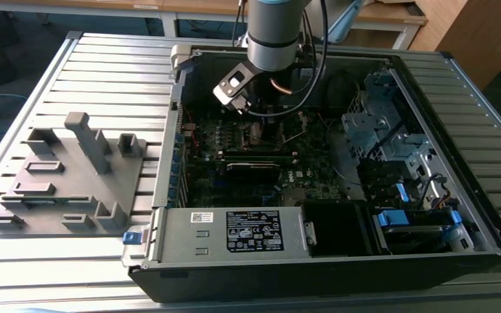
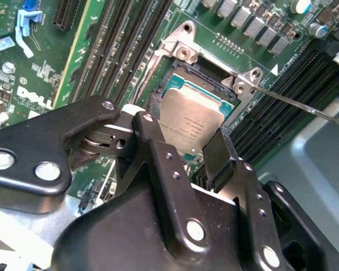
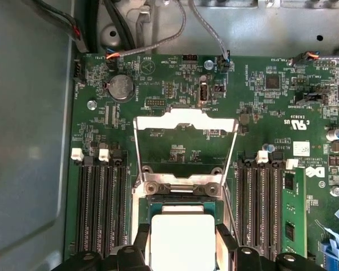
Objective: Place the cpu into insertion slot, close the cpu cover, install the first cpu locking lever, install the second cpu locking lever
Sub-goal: 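Place the cpu into insertion slot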
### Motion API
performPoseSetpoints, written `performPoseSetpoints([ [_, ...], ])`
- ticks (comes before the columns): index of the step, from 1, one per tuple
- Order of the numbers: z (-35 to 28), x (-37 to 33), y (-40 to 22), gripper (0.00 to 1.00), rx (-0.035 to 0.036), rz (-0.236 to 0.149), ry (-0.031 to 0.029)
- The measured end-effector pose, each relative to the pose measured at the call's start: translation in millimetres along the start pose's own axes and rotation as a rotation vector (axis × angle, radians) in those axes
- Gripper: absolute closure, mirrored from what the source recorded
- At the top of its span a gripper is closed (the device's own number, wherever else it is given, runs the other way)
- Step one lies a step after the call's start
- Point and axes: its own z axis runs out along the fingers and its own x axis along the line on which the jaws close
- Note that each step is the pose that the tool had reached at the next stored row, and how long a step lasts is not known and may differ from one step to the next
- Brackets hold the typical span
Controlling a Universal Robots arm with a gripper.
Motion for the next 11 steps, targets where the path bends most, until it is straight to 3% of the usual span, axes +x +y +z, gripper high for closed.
performPoseSetpoints([
  [11, 7.6, -0.2, -1.0, 0.46, 0.0000, 0.002, -0.0016],
])
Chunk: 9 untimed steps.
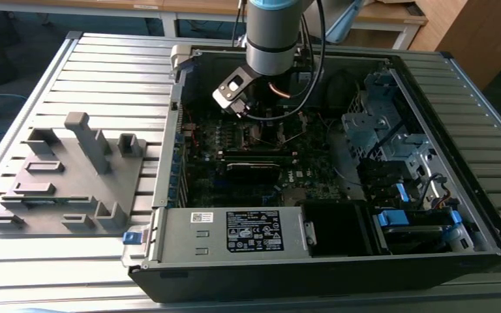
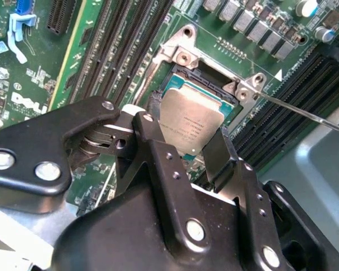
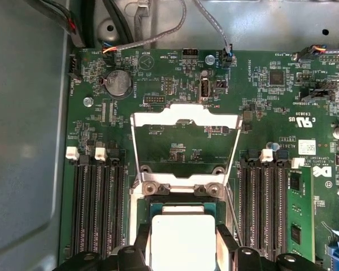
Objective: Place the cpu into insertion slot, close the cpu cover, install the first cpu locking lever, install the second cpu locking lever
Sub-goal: 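Place the cpu into insertion slot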
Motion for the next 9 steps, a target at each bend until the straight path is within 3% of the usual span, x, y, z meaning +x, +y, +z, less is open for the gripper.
performPoseSetpoints([
  [9, 2.3, 0.0, -0.1, 0.46, -0.0001, 0.003, -0.0004],
])
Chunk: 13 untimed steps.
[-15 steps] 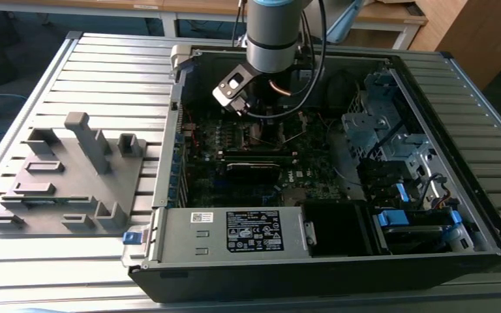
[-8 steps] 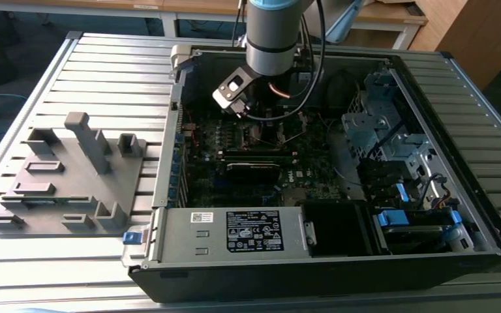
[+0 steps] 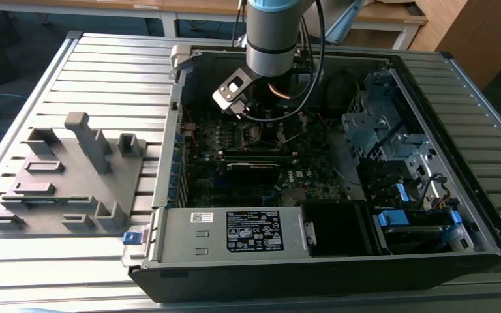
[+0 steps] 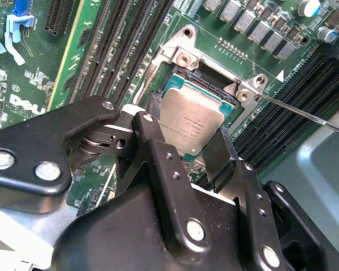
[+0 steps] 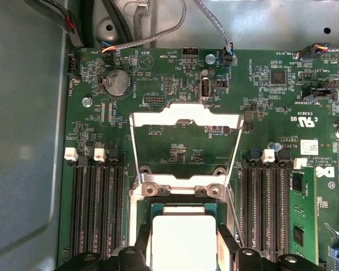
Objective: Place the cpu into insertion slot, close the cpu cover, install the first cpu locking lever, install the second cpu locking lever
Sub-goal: 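Place the cpu into insertion slot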
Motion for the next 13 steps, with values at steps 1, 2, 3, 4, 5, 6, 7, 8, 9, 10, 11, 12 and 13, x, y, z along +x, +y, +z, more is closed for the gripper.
performPoseSetpoints([
  [1, 0.0, 0.0, 0.0, 0.46, 0.0000, 0.000, 0.0000],
  [2, 0.3, 0.0, 0.0, 0.46, -0.0002, 0.002, 0.0001],
  [3, 0.8, 0.1, 0.0, 0.46, -0.0005, 0.007, 0.0001],
  [4, 1.1, 0.0, 0.0, 0.46, -0.0004, 0.012, -0.0004],
  [5, 1.0, 0.0, -0.1, 0.46, -0.0003, 0.013, -0.0007],
  [6, 1.0, 0.0, -0.1, 0.46, -0.0003, 0.013, -0.0008],
  [7, 1.1, -0.1, -0.1, 0.46, -0.0002, 0.013, -0.0009],
  [8, 1.7, 0.0, -0.2, 0.46, -0.0005, 0.013, -0.0005],
  [9, 2.3, 0.0, -0.3, 0.46, -0.0004, 0.014, -0.0006],
  [10, 2.6, -0.1, -0.4, 0.46, -0.0003, 0.014, -0.0007],
  [11, 2.6, -0.1, -0.4, 0.46, -0.0003, 0.014, -0.0008],
  [12, 2.6, -0.1, -0.4, 0.46, -0.0003, 0.014, -0.0008],
  [13, 2.6, -0.1, -0.4, 0.46, -0.0003, 0.015, -0.0010],
])
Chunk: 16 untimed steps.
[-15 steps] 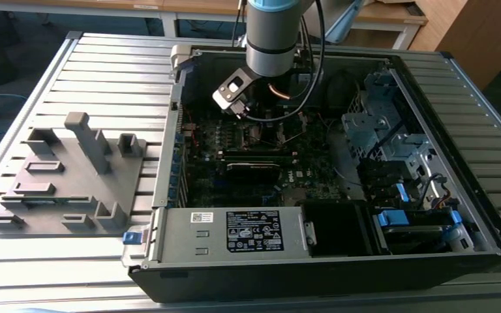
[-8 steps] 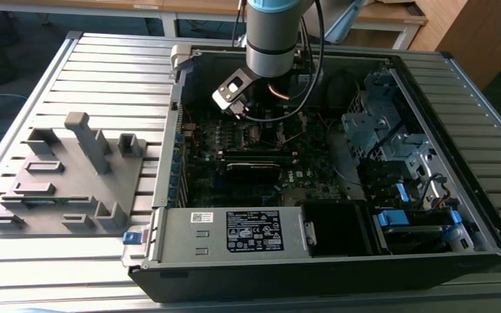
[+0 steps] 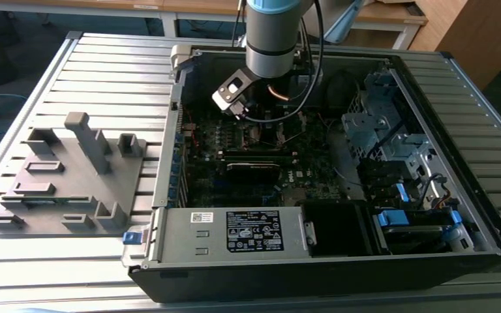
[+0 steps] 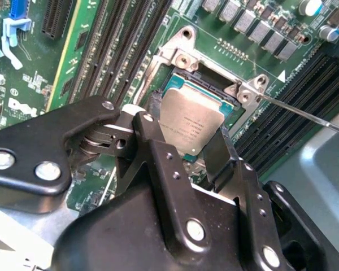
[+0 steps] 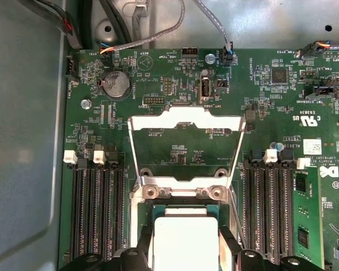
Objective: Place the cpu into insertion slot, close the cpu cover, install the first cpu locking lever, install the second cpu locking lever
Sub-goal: 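Place the cpu into insertion slot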
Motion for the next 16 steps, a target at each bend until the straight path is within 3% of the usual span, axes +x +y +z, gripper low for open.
performPoseSetpoints([
  [4, 0.2, 0.0, -0.1, 0.46, -0.0005, 0.022, -0.0011],
  [16, 1.3, 0.7, -0.5, 0.46, -0.0005, 0.024, -0.0005],
])
